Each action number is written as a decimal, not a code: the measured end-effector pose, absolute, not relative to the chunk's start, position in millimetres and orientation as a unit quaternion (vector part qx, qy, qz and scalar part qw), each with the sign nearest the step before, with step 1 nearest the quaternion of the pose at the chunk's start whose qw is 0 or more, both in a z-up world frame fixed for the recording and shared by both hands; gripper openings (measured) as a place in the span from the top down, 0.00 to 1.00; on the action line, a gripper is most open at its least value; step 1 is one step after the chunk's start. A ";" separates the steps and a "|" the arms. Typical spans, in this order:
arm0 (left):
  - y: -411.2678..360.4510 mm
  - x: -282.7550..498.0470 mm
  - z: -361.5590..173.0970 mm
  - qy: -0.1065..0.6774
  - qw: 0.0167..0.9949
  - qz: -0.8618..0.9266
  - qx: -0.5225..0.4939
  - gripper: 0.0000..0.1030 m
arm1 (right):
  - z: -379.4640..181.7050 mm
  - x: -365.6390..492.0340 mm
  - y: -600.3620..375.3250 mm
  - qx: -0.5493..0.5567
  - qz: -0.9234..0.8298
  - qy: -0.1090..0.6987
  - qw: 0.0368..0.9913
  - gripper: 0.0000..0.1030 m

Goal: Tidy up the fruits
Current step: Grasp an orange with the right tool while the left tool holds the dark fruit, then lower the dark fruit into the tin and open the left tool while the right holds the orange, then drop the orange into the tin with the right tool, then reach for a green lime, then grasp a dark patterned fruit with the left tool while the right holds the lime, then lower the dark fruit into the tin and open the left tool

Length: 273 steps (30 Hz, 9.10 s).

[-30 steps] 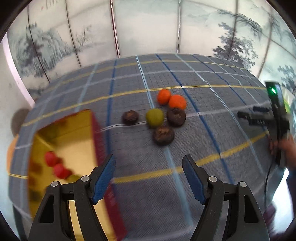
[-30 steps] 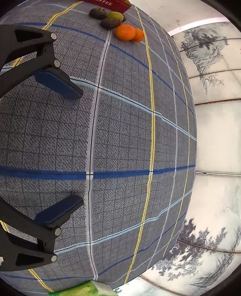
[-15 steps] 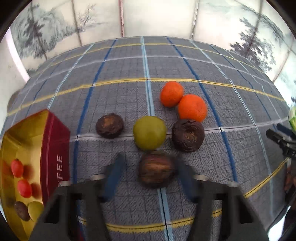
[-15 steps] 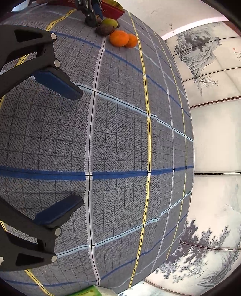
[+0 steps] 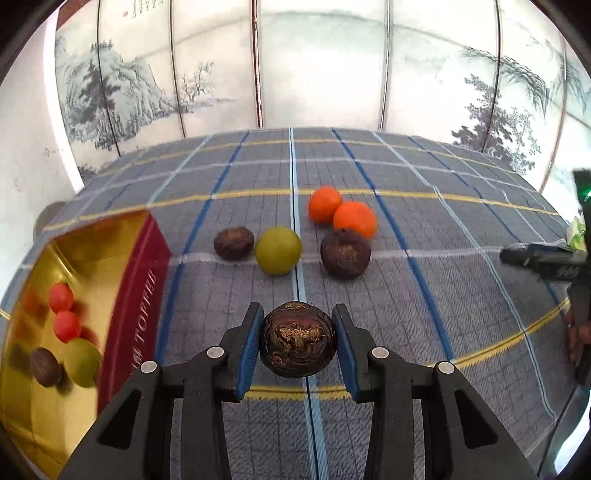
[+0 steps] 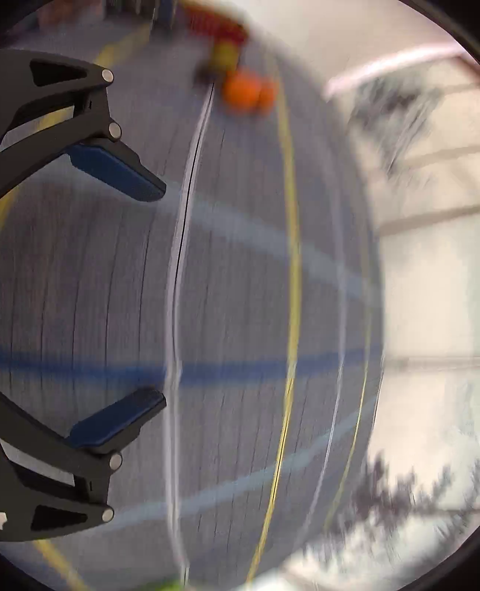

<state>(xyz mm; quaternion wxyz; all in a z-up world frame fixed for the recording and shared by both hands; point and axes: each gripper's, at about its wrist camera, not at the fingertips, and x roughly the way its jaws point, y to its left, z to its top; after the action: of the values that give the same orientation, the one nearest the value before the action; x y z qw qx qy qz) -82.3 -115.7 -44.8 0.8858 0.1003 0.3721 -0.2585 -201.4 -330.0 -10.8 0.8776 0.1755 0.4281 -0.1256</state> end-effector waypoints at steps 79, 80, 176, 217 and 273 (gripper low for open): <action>70.7 -93.0 -10.6 0.381 0.914 -0.137 -0.013 0.62 | -4.6 -173.2 -287.7 0.108 -0.086 0.442 0.886 0.65; 69.6 -93.2 -12.0 0.381 0.914 -0.137 -0.010 0.62 | -4.7 -173.3 -288.0 0.107 -0.087 0.442 0.886 0.65; 88.3 -127.9 6.6 0.341 0.926 -0.142 0.074 0.33 | 17.5 -33.4 -105.7 -0.078 0.108 0.482 0.866 0.43; -201.8 -36.2 -53.6 0.408 0.839 -0.322 0.163 0.62 | -0.3 -206.3 -317.9 0.144 -0.051 0.414 0.897 0.68; 29.6 -96.7 -12.1 0.380 0.913 -0.122 0.084 0.61 | -6.1 -195.1 -301.1 0.084 -0.085 0.448 0.886 0.64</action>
<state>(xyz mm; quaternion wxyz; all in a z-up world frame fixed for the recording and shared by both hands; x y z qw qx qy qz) -96.7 29.6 -12.1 0.9132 0.0842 0.3797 -0.1218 -195.1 -301.1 -6.1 0.8861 0.0842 0.4478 -0.0854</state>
